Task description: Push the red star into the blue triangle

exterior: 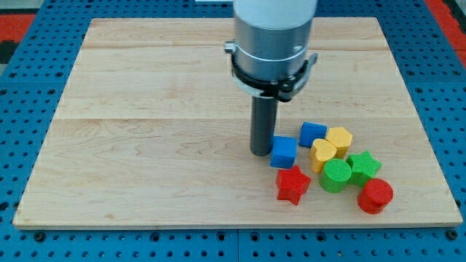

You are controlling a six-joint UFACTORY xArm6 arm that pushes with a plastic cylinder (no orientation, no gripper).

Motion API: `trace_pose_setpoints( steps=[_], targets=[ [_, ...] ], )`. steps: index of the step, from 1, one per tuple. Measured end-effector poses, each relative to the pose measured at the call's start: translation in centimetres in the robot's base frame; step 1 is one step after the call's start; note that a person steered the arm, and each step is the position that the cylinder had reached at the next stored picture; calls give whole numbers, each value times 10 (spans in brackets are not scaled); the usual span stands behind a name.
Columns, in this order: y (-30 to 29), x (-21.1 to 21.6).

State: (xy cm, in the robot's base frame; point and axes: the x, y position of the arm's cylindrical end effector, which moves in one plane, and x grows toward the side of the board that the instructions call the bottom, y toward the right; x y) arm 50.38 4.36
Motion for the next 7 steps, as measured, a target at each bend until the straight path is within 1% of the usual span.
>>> trace_pose_setpoints(
  steps=[1, 3, 4, 5, 7],
  targets=[
    [-8, 0],
    [-62, 61],
    [-26, 106],
    [6, 105],
    [21, 66]
  ],
)
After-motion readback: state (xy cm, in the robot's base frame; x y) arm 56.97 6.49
